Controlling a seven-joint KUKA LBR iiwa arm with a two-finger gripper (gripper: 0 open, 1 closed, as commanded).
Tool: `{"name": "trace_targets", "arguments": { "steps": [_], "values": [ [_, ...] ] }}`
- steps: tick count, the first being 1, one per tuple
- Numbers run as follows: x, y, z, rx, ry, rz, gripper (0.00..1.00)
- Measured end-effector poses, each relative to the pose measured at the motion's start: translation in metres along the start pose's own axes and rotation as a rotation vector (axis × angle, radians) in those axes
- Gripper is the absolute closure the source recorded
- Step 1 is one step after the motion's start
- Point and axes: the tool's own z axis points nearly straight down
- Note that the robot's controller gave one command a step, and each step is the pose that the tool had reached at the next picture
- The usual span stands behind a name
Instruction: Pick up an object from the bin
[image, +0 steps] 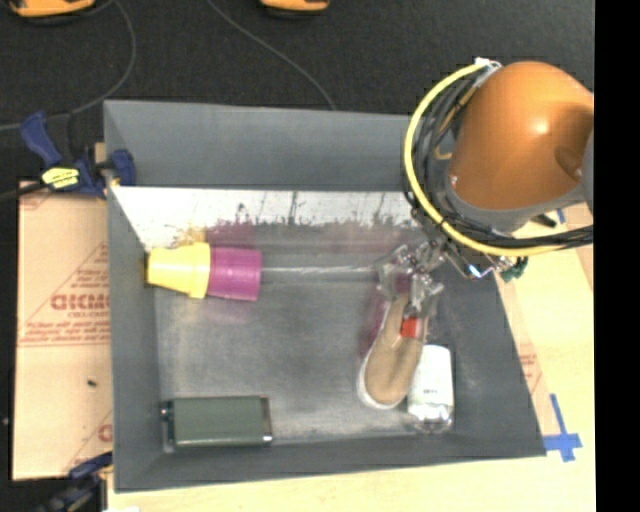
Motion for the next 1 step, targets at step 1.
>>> {"name": "trace_targets", "arguments": {
  "steps": [1],
  "values": [
    [0.0027, -0.0004, -0.0072, 0.004, -0.004, -0.008, 1.00]
  ]
}}
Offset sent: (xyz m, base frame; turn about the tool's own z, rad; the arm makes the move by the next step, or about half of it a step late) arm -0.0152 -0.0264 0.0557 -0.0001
